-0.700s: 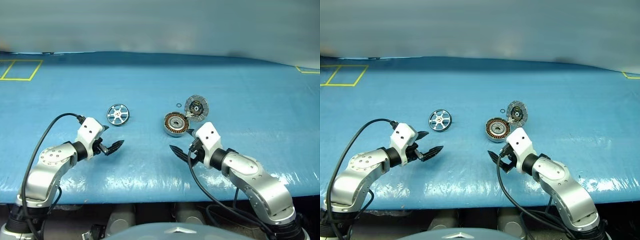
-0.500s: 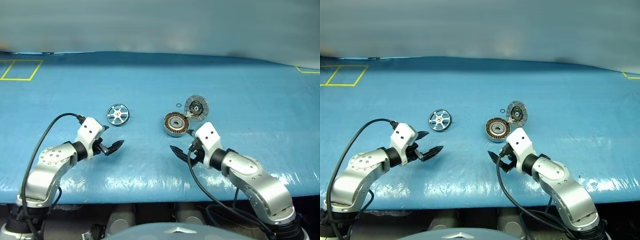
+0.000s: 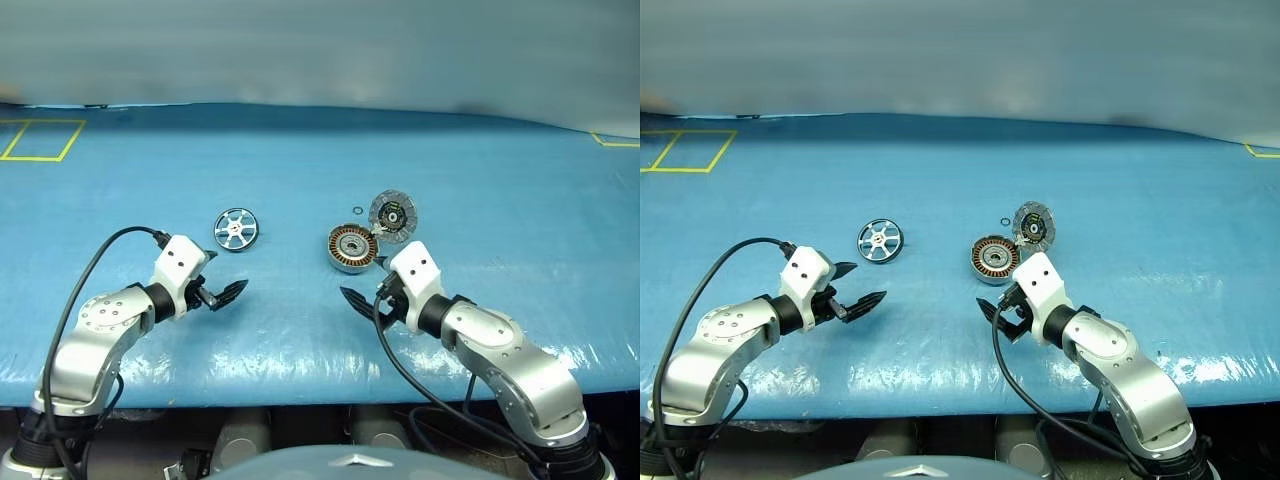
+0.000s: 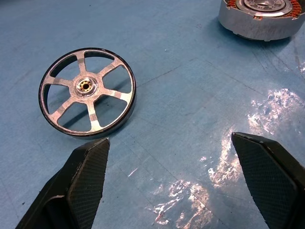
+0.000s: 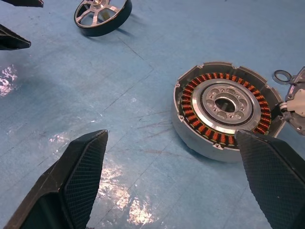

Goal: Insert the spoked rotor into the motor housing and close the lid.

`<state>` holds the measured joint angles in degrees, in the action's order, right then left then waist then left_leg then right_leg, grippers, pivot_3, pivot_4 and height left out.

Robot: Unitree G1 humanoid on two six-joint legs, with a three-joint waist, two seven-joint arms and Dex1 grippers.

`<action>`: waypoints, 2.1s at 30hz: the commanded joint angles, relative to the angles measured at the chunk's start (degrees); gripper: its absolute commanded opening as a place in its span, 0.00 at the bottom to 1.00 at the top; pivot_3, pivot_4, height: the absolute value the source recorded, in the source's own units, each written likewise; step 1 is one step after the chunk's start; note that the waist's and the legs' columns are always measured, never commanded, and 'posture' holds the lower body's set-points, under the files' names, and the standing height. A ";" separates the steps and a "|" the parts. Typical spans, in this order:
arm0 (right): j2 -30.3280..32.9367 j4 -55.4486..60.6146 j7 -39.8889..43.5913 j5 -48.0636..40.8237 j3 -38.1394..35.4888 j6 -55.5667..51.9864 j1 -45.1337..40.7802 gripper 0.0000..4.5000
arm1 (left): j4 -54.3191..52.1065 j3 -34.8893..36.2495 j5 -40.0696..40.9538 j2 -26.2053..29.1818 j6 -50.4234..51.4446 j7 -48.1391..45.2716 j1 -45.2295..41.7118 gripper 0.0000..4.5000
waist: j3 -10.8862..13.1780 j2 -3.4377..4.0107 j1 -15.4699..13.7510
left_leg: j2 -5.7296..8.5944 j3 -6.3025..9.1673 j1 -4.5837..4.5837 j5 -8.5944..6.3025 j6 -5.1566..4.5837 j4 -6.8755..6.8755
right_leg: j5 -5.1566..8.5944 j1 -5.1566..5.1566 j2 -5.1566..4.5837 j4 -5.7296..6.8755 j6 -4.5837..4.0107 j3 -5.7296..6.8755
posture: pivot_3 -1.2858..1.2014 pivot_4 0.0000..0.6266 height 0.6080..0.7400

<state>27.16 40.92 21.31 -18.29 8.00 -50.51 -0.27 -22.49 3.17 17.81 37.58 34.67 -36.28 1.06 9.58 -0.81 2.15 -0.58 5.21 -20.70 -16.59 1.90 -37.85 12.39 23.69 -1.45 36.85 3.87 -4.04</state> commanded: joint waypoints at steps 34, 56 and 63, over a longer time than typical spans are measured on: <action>2.25 -7.48 0.61 2.22 8.68 -12.60 -21.82 1.00 | 0.93 -0.46 -1.88 -1.92 -1.70 0.48 -1.57 0.99 | 0.01 0.02 0.32 | -0.01 -0.01 0.00 -0.01 -0.02 -0.03 | -0.05 0.02 0.00 0.02 -0.05 0.02 | 0.52 0.24 1.00; 1.48 -22.77 5.84 4.84 19.83 -19.53 -32.08 1.00 | -1.79 -1.79 -2.38 -3.51 -10.49 0.73 4.82 0.99 | 0.01 0.02 0.17 | 0.00 -0.01 -0.18 -0.06 -0.10 -0.03 | -0.18 0.14 -0.05 -0.03 -0.31 0.08 | 0.52 0.24 1.00; -1.07 -25.01 5.02 5.76 18.58 -19.20 -31.96 0.58 | -0.59 -4.00 -0.91 -2.91 -14.33 -4.81 6.48 1.00 | -0.02 0.02 0.28 | 0.00 -0.03 -0.11 -0.07 -0.10 -0.01 | -0.17 0.10 -0.05 -0.04 -0.32 0.08 | 0.52 0.24 1.00</action>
<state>26.71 16.74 25.67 -11.75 25.46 -69.11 -33.16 -22.43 -0.88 16.41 34.21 21.58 -39.93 7.52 9.56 -0.79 2.43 -0.59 5.19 -20.82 -16.66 1.80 -37.86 12.23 23.79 -1.48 36.82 3.54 -3.96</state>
